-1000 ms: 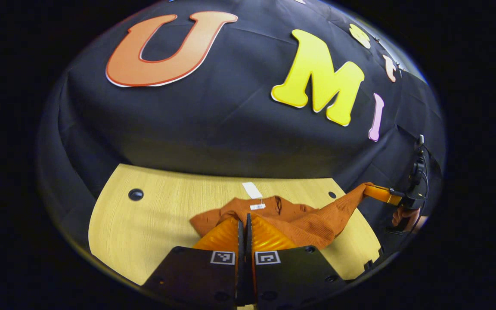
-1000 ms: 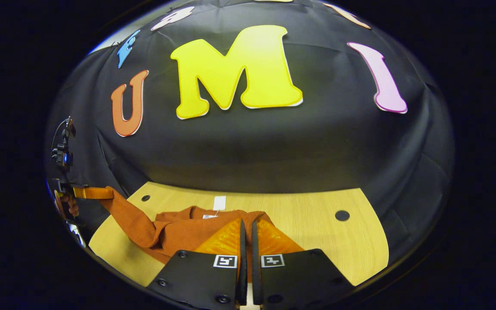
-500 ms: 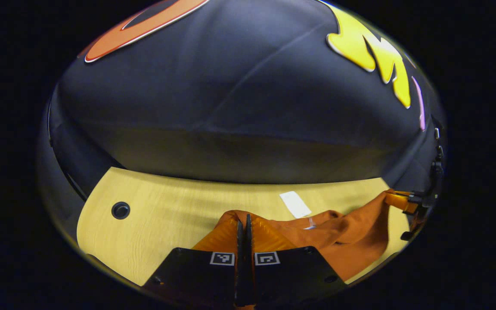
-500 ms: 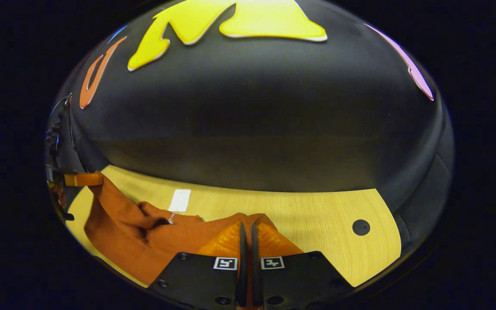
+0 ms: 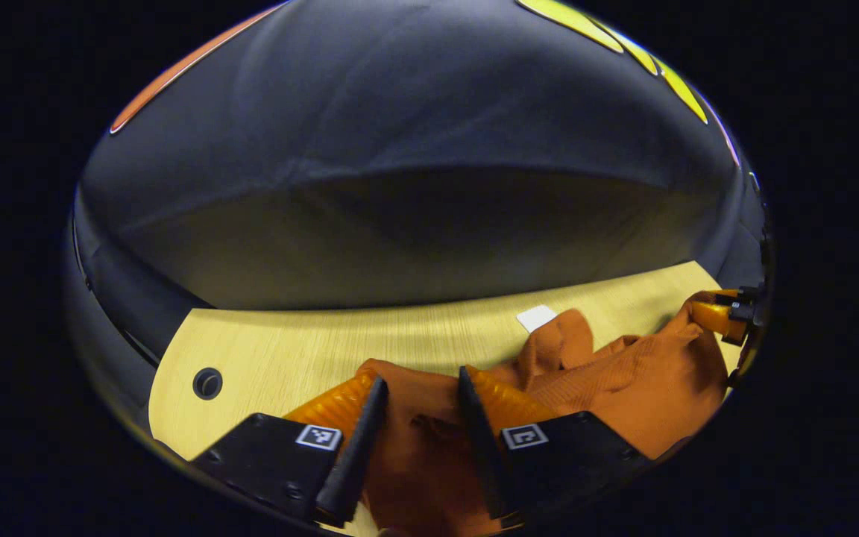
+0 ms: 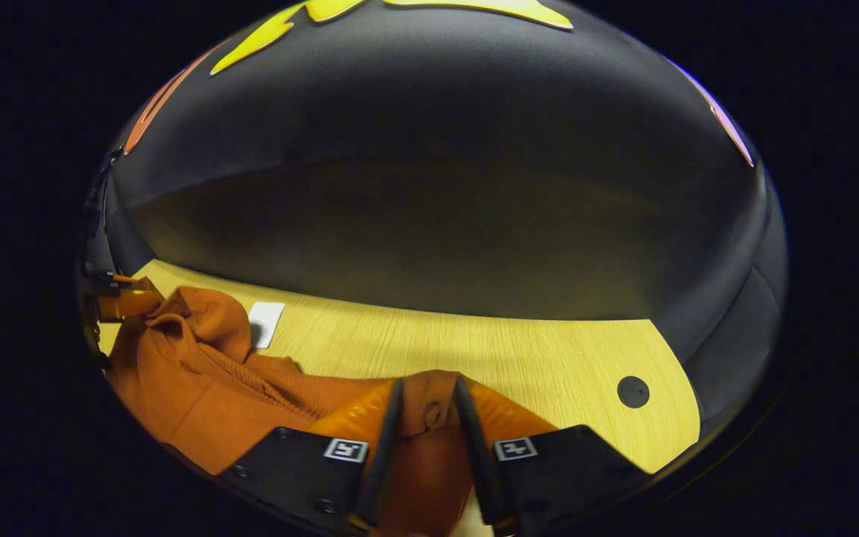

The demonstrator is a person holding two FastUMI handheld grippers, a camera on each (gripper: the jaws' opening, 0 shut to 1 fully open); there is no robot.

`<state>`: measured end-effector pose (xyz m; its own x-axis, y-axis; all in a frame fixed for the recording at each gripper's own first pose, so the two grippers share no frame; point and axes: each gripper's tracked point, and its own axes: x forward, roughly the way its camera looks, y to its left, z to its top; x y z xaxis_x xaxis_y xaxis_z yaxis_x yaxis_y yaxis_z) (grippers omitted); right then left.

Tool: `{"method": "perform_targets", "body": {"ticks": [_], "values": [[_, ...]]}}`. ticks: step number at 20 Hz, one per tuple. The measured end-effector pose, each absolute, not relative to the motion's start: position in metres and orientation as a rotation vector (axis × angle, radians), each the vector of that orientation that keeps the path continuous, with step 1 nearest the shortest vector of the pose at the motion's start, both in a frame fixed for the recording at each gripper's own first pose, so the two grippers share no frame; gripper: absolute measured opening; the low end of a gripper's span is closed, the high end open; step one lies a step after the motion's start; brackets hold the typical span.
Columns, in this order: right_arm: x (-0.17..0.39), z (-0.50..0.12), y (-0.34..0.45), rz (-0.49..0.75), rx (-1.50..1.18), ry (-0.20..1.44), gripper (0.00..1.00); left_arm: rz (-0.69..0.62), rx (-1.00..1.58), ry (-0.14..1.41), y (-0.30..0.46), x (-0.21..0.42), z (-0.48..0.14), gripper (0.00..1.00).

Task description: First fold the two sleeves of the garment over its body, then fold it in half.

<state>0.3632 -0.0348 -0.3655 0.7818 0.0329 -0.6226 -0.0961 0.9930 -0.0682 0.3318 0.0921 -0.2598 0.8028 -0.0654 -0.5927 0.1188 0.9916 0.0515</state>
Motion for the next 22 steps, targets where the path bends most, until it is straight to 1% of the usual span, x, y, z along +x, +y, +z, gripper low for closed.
{"method": "perform_targets", "body": {"ticks": [1, 2, 3, 4, 5, 7, 8, 9, 11, 13, 15, 17, 18, 22], "values": [[0.365, -0.357, -0.037, 0.064, -0.100, 0.647, 0.57, -0.093, 0.091, 0.609, 0.090, 0.334, -0.250, 0.77], [0.365, -0.346, -0.038, 0.065, -0.103, 0.632, 0.60, -0.081, 0.105, 0.596, 0.090, 0.334, -0.239, 0.91], [0.364, -0.335, -0.039, 0.061, -0.114, 0.614, 0.67, -0.068, 0.120, 0.580, 0.088, 0.332, -0.225, 0.89], [0.362, -0.323, -0.041, 0.057, -0.122, 0.596, 0.70, -0.063, 0.119, 0.555, 0.084, 0.333, -0.209, 0.98], [0.357, -0.311, -0.041, 0.056, -0.130, 0.588, 0.68, -0.061, 0.111, 0.522, 0.080, 0.330, -0.195, 0.98], [0.350, -0.281, -0.035, 0.069, -0.128, 0.550, 0.69, -0.052, 0.122, 0.452, 0.078, 0.325, -0.160, 0.98], [0.345, -0.265, -0.030, 0.081, -0.127, 0.527, 0.70, -0.044, 0.132, 0.419, 0.072, 0.324, -0.146, 0.98], [0.340, -0.245, -0.025, 0.089, -0.128, 0.496, 0.81, -0.046, 0.129, 0.391, 0.062, 0.320, -0.125, 0.99], [0.328, -0.197, -0.018, 0.095, -0.130, 0.414, 0.82, -0.040, 0.111, 0.315, 0.051, 0.314, -0.083, 0.99], [0.314, -0.156, -0.010, 0.096, -0.128, 0.344, 0.82, -0.022, 0.080, 0.247, 0.048, 0.303, -0.060, 0.99], [0.292, -0.117, 0.005, 0.109, -0.115, 0.296, 0.88, 0.000, 0.054, 0.207, 0.044, 0.284, -0.037, 0.98], [0.264, -0.079, 0.019, 0.123, -0.083, 0.242, 0.89, -0.008, 0.011, 0.180, 0.040, 0.267, -0.016, 0.98], [0.251, -0.063, 0.021, 0.125, -0.071, 0.215, 0.89, -0.034, -0.014, 0.173, 0.030, 0.254, -0.007, 0.98], [0.198, -0.021, 0.033, 0.132, -0.028, 0.150, 0.90, -0.032, 0.016, 0.073, 0.010, 0.180, 0.048, 0.98]]}}
